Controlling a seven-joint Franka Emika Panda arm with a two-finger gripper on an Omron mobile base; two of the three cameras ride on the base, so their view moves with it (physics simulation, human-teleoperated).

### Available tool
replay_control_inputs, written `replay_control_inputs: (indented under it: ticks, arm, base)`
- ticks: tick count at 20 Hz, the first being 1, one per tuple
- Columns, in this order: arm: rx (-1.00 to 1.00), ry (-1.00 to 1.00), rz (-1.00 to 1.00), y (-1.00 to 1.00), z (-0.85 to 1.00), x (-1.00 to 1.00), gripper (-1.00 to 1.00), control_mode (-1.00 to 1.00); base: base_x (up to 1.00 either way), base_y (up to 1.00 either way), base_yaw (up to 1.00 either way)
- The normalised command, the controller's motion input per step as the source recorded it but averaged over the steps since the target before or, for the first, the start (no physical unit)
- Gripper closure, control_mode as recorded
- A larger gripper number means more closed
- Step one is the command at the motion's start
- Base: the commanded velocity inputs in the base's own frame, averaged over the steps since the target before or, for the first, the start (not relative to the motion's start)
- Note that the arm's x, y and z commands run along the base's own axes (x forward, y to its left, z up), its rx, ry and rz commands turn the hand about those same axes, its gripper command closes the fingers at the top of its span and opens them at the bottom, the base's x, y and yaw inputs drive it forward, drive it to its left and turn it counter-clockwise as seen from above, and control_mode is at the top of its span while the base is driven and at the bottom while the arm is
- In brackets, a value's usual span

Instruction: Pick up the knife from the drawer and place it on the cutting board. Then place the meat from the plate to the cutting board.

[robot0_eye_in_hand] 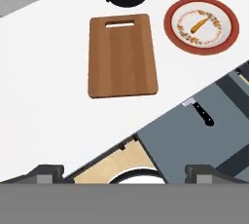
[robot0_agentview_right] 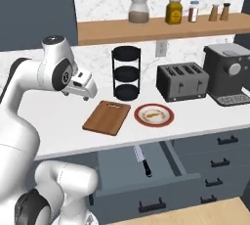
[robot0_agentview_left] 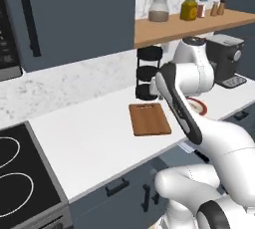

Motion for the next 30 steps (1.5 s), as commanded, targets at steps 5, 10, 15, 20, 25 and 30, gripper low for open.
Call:
replay_control_inputs:
  ticks: [5, 10, 15, 20, 25, 30]
  arm:
    - [0.00, 0.00, 0.00, 0.00, 0.00, 0.00, -1.00, 1.00]
    - [0.00, 0.00, 0.00, 0.00, 0.00, 0.00, -1.00, 1.00]
    - [0.00, 0.00, 0.00, 0.00, 0.00, 0.00, -1.00, 1.00]
    - [0.00, 0.00, 0.00, 0.00, 0.00, 0.00, -1.00, 1.00]
    - [0.00, 0.00, 0.00, 0.00, 0.00, 0.00, -1.00, 1.00]
    - [0.00, 0.02, 0.00, 0.00, -0.04, 0.00, -1.00, -1.00]
  base:
    - [0.11, 0.36, -0.44]
    - [0.18, 0.48, -0.34]
    - [0.22, 0.58, -0.33]
    - [0.03, 0.58, -0.31]
    - [0.00, 0.50, -0.30]
    - [0.00, 0.30, -0.16]
